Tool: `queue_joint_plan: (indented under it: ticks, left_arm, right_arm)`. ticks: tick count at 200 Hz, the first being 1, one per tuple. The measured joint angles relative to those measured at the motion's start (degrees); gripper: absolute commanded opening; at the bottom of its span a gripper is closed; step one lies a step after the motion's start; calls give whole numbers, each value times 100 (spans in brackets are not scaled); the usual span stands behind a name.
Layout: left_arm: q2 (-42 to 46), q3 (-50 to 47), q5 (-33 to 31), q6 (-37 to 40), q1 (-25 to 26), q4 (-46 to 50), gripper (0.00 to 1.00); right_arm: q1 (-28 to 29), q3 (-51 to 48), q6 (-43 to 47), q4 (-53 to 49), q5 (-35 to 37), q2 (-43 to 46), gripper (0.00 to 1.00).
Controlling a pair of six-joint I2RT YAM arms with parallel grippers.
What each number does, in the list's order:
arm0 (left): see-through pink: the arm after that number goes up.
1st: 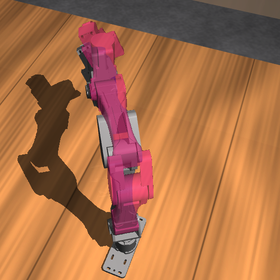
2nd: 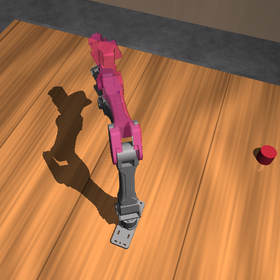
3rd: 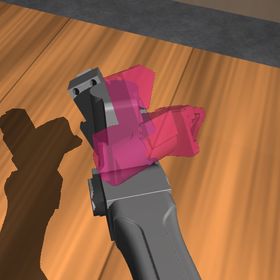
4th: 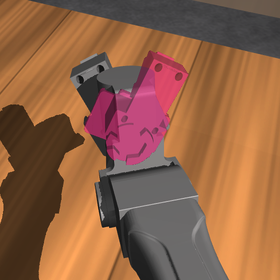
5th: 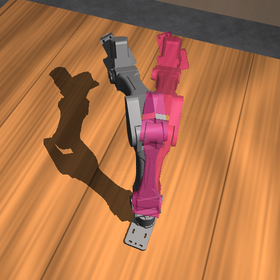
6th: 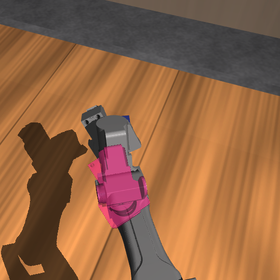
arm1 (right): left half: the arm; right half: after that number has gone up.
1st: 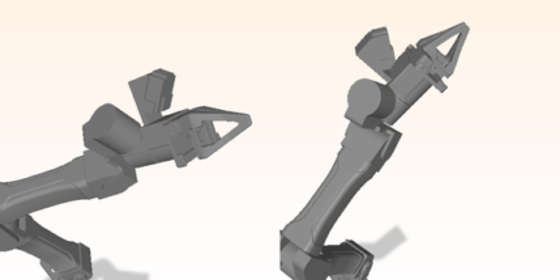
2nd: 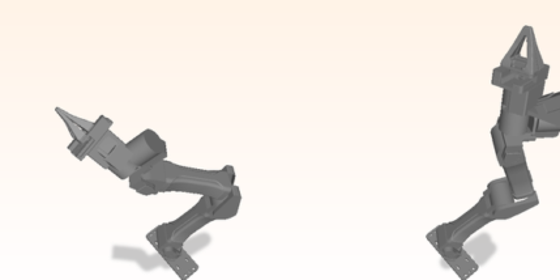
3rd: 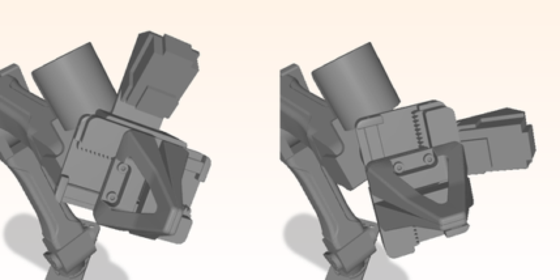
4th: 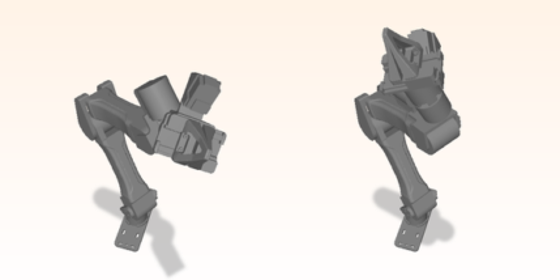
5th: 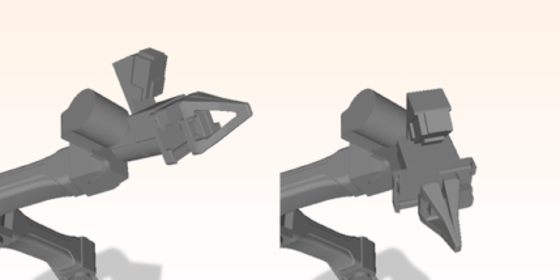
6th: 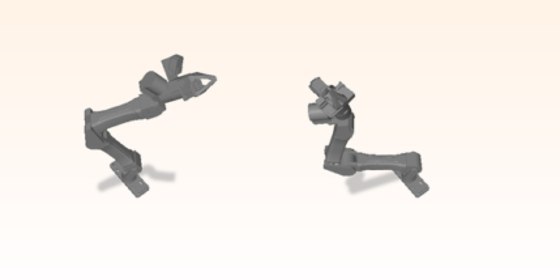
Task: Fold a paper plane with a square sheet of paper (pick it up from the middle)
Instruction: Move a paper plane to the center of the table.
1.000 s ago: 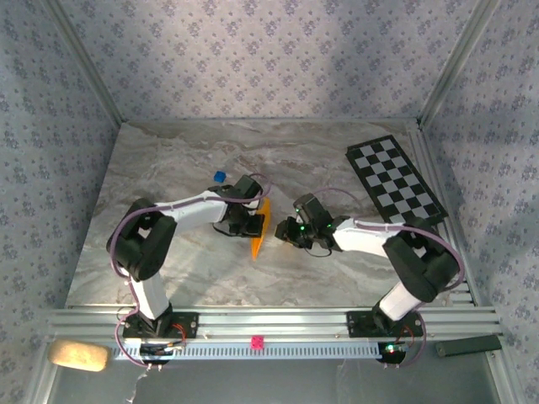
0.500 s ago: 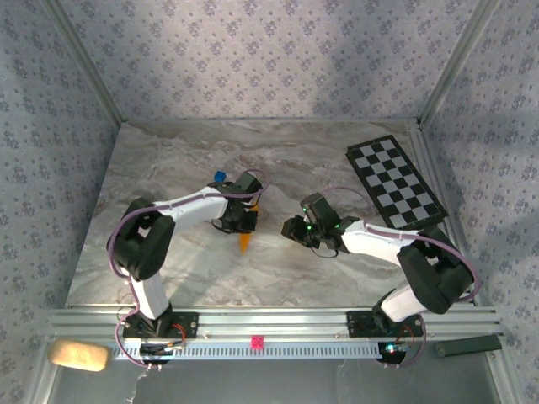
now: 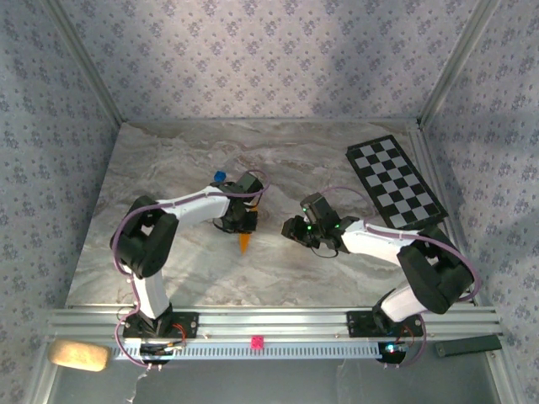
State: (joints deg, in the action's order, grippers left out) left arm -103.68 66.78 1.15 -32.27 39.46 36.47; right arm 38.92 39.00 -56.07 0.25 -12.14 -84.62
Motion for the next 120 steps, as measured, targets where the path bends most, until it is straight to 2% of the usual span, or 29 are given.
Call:
queue_joint_plan:
  ticks: [120]
  left_arm:
    - [-155,22,-59,-33,9,0,13]
  right_arm:
    - [0,-72,0,-7,0,0,38]
